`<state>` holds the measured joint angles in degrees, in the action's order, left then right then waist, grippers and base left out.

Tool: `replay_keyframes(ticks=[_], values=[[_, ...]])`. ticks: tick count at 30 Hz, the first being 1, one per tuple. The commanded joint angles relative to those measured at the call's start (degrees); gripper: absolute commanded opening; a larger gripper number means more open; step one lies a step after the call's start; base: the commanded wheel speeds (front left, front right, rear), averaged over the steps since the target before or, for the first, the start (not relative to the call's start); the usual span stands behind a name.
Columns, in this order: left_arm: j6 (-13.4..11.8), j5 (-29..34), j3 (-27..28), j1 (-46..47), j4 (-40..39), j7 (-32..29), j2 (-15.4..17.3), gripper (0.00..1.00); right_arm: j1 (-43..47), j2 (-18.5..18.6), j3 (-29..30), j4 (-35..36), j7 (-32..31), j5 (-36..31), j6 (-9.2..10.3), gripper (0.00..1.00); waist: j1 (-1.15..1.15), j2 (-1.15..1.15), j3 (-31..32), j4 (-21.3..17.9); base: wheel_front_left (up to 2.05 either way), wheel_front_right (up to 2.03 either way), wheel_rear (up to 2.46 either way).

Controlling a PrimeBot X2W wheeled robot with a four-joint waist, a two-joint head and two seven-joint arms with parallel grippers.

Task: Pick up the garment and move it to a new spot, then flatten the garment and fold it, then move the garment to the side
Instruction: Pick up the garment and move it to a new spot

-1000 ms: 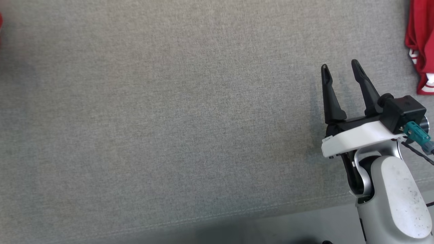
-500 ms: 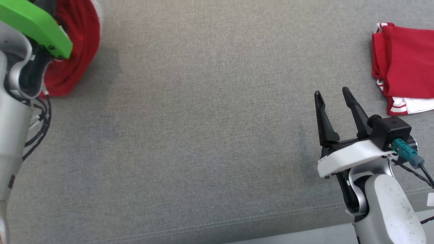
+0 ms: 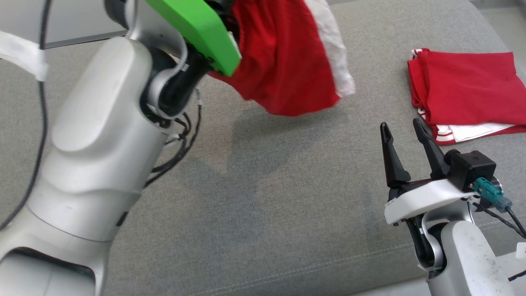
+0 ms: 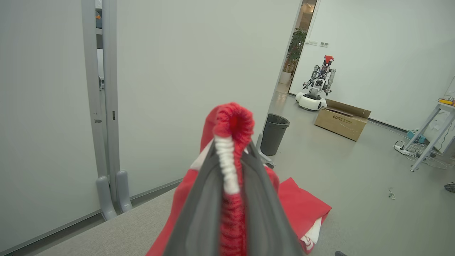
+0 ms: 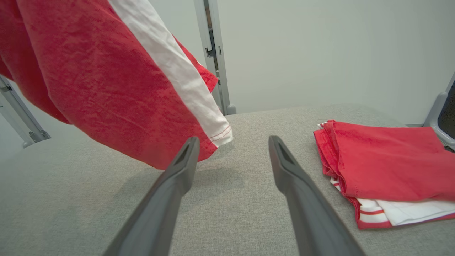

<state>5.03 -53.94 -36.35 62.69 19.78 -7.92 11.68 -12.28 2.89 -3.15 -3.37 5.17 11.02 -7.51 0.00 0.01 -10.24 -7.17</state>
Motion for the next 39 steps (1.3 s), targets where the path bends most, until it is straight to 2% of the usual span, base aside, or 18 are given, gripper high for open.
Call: replay_keyframes(ticks=[1,7,12,21,31,36,37,38,39], values=[[-0.7,-0.6,-0.2,-1.6,-0.2,-0.1,-0.6,0.00,0.6,0.0,0.1,-0.2,0.5,0.7,0.04,1.00,0.00,-0.01,0.3,-0.3,0.00,0.00,0.00],[-7.3,-2.0,-1.4,-9.1,3.3,1.6,-5.4,0.00,0.5,0.0,-0.1,-1.1,1.1,1.4,0.04,1.00,0.00,-0.01,-0.1,-0.6,0.00,0.00,0.00],[-9.2,-1.1,-1.5,-14.6,11.4,6.2,-5.3,0.00,-1.1,0.1,-1.0,-1.8,1.6,2.0,0.04,1.00,0.00,-0.01,-1.1,-1.4,0.00,0.00,0.00],[-8.5,-1.3,1.1,-17.1,24.1,13.8,-3.5,0.00,-1.6,0.0,-0.1,-2.0,1.5,0.9,0.04,1.00,0.00,-0.01,-2.1,-1.1,0.00,0.00,0.00],[-6.6,-3.3,3.4,-17.3,33.7,14.8,-0.9,0.00,-2.0,0.0,0.6,0.1,0.0,-0.3,0.04,1.00,0.00,-0.01,-3.5,0.4,0.00,0.00,0.00],[-6.6,-3.3,3.5,-17.6,36.7,16.3,-1.2,0.00,-2.1,0.0,0.5,0.3,-0.5,-0.6,0.04,1.00,0.00,-0.01,-3.9,0.8,0.00,0.00,0.00],[-6.7,-3.2,3.5,-17.7,37.4,16.7,-1.5,0.16,-2.1,0.0,0.6,0.4,-0.6,-0.6,0.04,1.00,0.00,-0.01,-3.9,0.9,0.00,0.00,0.00],[-6.8,-3.5,3.7,-17.9,38.1,17.2,-1.9,0.44,-2.0,0.0,0.7,0.3,-0.7,-0.6,0.04,1.00,0.00,-0.01,-3.9,1.0,0.00,0.00,0.00],[-6.7,-3.6,3.8,-18.0,38.8,17.7,-2.3,0.82,-2.0,0.0,0.7,0.2,-0.8,-0.6,0.04,1.00,0.00,-0.01,-3.8,1.2,0.00,0.00,0.00]])
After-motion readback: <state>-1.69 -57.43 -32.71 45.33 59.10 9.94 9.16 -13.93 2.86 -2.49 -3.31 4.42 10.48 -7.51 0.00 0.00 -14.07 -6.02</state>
